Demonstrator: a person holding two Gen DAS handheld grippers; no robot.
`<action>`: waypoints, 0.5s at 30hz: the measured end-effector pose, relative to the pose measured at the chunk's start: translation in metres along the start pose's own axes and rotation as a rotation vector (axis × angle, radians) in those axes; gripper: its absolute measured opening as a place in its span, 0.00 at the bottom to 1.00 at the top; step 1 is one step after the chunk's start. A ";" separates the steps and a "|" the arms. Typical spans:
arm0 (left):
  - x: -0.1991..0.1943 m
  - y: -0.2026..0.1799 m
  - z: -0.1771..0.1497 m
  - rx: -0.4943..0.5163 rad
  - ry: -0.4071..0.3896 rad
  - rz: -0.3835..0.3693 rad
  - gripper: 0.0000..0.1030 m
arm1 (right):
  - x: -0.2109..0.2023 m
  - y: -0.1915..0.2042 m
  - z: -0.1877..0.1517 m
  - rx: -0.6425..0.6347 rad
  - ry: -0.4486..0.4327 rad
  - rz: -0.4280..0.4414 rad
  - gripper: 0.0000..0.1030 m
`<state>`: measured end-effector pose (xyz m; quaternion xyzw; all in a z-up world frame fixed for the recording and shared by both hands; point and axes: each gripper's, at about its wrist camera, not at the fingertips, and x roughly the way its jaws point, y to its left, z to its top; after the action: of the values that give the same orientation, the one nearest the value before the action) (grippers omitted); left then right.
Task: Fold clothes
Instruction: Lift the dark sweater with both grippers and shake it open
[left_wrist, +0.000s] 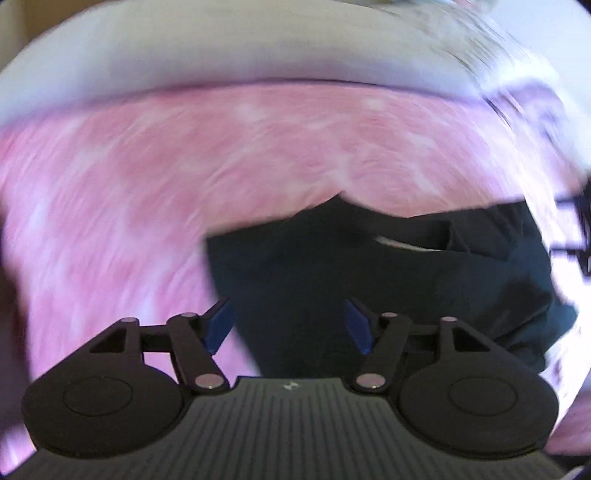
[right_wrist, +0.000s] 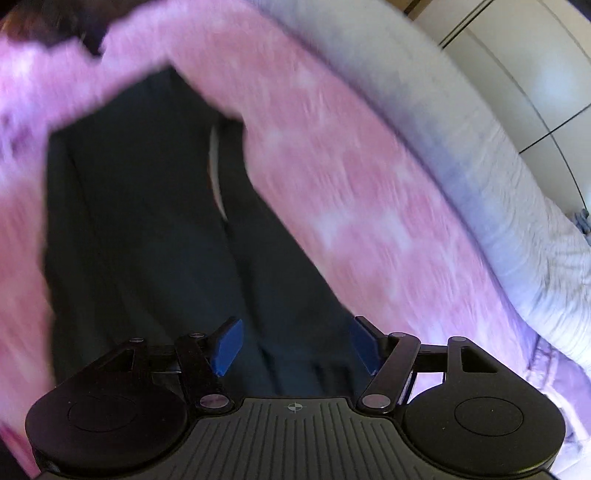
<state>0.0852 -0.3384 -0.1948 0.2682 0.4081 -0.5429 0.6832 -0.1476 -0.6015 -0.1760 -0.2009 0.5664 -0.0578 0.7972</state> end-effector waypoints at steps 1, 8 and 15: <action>0.014 -0.009 0.011 0.076 -0.007 -0.003 0.63 | 0.012 -0.005 -0.006 -0.049 0.013 0.002 0.66; 0.127 -0.035 0.062 0.423 0.055 -0.036 0.67 | 0.083 -0.002 -0.069 -0.528 -0.038 0.035 0.68; 0.152 -0.029 0.080 0.366 0.221 -0.154 0.05 | 0.080 -0.049 -0.067 -0.235 -0.142 0.224 0.00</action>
<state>0.0904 -0.4904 -0.2794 0.4135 0.3945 -0.6258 0.5308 -0.1752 -0.6892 -0.2455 -0.2320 0.5304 0.1122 0.8077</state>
